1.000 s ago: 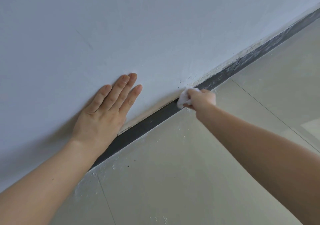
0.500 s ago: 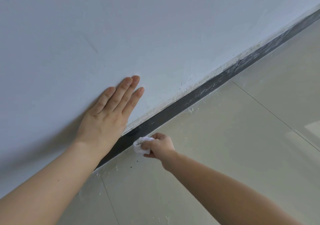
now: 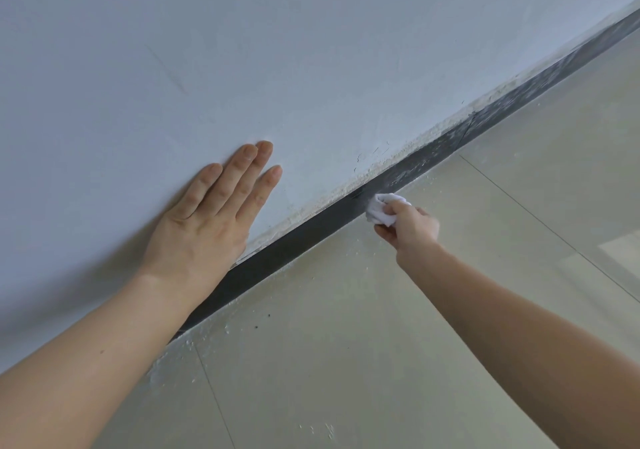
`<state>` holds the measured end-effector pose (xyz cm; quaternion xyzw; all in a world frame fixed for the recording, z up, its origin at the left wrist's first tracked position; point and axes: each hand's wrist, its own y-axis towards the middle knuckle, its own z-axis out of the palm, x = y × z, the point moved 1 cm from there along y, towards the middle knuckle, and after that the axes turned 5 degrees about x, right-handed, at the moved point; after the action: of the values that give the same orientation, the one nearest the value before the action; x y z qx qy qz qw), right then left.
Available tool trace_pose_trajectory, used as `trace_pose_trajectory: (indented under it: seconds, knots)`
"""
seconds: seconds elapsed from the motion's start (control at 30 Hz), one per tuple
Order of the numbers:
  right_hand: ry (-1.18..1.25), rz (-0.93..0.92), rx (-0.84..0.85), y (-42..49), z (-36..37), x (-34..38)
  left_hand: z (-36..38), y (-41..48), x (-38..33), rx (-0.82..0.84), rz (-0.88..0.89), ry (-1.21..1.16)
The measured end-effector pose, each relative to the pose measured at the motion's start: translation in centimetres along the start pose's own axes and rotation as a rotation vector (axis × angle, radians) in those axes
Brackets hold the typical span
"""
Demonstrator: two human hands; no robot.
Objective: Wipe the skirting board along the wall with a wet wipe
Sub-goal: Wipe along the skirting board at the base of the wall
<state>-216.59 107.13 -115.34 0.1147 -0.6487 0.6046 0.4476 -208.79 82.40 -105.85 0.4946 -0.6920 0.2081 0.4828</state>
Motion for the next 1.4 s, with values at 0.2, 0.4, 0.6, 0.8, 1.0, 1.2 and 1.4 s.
trace_pose_trajectory:
  seconds: [0.2,0.4,0.6,0.8,1.0,1.2,1.4]
  knots:
    - [-0.064,-0.016,0.104,-2.9,4.1,-4.8,-0.5,0.0,0.3,0.006,0.02,-0.023]
    - [-0.38,0.033,0.299,-8.5,9.0,-14.0,-1.2,0.0,0.6,0.023,0.031,-0.082]
    - [-0.375,0.217,0.599,-9.9,8.1,-15.6,-0.9,-0.1,2.2,0.008,0.134,-0.143]
    - [0.001,0.082,0.116,-6.8,6.7,-10.1,-1.0,-0.3,3.7,0.039,0.235,-0.165]
    - [-0.139,0.215,0.247,-10.4,10.1,-15.2,-1.0,-1.0,4.5,0.058,0.289,-0.225]
    - [-0.399,0.338,0.579,-14.1,12.7,-19.6,-1.0,-2.5,5.3,0.034,0.274,-0.284]
    - [-0.223,0.078,0.226,-6.2,8.3,-12.1,-0.2,-3.1,5.6,-0.028,0.244,-0.308]
